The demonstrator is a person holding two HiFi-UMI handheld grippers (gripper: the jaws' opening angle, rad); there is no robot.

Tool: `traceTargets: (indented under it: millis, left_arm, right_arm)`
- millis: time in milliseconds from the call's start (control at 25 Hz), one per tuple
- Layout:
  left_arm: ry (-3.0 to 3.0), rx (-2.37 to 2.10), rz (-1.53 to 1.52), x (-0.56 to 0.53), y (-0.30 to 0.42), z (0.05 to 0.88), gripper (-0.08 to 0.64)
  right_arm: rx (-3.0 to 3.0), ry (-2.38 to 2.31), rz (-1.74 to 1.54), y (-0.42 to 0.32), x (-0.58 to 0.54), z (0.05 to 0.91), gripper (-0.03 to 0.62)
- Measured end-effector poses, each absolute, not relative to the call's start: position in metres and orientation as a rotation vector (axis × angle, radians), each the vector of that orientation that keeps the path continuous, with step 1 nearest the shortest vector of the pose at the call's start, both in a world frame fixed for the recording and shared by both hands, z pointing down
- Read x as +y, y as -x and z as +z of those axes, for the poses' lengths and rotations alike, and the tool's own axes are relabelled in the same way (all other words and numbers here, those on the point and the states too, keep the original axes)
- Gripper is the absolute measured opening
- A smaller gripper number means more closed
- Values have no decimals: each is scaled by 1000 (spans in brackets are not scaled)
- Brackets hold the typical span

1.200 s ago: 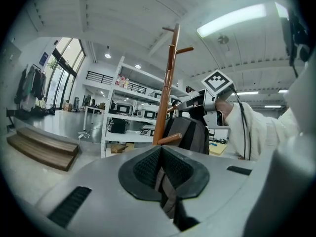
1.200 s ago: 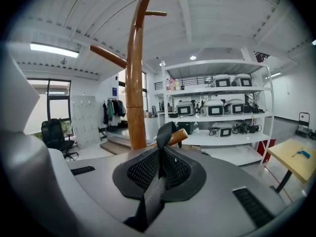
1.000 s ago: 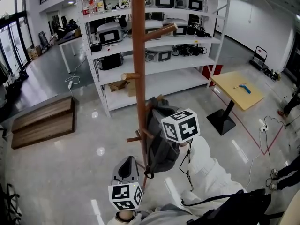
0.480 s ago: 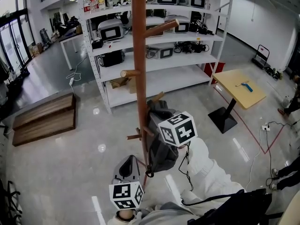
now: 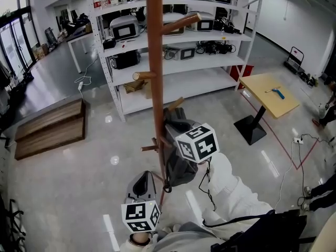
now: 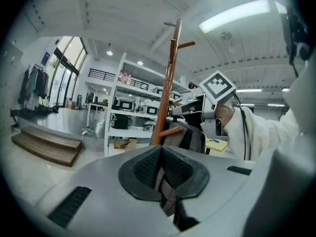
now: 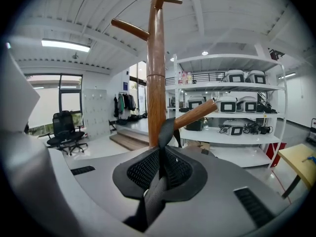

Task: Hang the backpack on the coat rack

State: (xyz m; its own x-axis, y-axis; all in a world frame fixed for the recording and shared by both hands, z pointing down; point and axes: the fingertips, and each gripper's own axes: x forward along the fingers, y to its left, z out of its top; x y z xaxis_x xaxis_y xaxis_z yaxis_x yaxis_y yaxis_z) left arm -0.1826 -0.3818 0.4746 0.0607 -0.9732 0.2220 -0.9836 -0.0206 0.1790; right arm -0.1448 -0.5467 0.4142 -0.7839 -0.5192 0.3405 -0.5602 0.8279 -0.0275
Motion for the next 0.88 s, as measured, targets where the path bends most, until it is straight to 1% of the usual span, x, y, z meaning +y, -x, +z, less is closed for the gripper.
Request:
traceTargets:
  millis: [400, 880]
  left_arm:
    - [-2071, -1966, 60, -380, 174, 473, 0]
    - [-2052, -1972, 43, -361, 178, 473, 0]
  right_arm:
    - [-2678, -935, 18, 141, -555, 417, 28]
    - [-2740, -1082, 60, 113, -538, 390, 69]
